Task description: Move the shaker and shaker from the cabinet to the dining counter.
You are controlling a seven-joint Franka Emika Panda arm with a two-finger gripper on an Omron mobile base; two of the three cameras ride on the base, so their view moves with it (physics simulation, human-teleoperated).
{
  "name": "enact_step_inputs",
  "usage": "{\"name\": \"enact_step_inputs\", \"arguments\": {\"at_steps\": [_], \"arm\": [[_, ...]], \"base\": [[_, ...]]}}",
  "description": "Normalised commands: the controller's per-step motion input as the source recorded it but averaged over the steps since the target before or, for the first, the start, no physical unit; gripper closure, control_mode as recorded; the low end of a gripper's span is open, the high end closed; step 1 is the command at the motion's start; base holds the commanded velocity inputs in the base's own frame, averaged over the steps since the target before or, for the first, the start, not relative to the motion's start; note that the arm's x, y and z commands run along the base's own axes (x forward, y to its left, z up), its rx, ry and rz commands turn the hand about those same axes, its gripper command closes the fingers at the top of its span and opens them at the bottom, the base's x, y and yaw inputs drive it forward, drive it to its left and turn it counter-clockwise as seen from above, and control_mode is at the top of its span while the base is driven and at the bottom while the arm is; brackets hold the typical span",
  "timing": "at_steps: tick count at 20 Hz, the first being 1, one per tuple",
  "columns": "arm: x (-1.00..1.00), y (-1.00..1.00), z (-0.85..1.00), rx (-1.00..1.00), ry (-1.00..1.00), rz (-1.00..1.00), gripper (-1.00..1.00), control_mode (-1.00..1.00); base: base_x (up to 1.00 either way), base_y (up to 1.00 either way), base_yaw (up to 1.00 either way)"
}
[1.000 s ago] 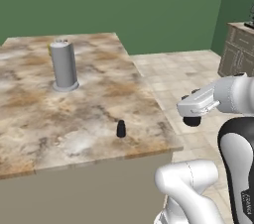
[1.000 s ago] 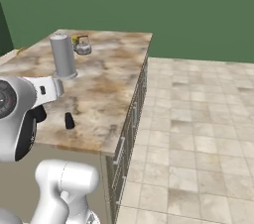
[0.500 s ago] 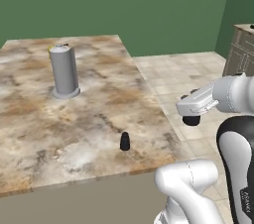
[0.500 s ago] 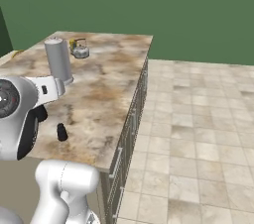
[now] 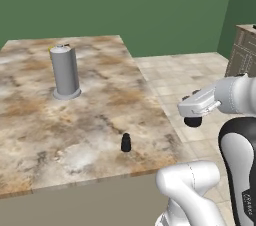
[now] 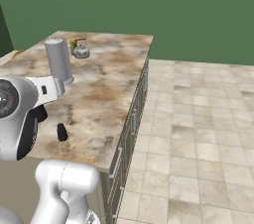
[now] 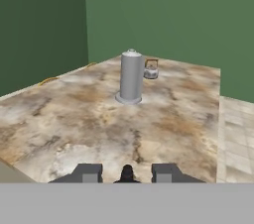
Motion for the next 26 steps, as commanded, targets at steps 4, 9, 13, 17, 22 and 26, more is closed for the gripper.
{"name": "enact_step_inputs", "arguments": {"at_steps": [4, 9, 13, 17, 22, 26], "arm": [[0.04, 0.0, 0.0, 0.0, 0.0, 0.0, 1.0, -1.0], [0.28, -0.02, -0.04, 0.0, 0.0, 0.0, 1.0, -1.0], [0.34, -0.07, -0.13, 0.0, -0.01, 0.01, 1.0, -1.0], [0.29, -0.18, -0.16, 0.0, 0.0, 0.15, 1.0, -1.0], [0.41, -0.27, -0.31, 0.01, 0.0, 0.29, 1.0, -1.0], [0.7, -0.01, -0.16, 0.02, 0.05, 0.38, 1.0, -1.0]], "base": [[0.03, 0.0, 0.0], [0.0, 0.0, 0.0], [0.0, 0.0, 0.0], [0.0, 0.0, 0.0], [0.0, 0.0, 0.0], [0.0, 0.0, 0.0]]}}
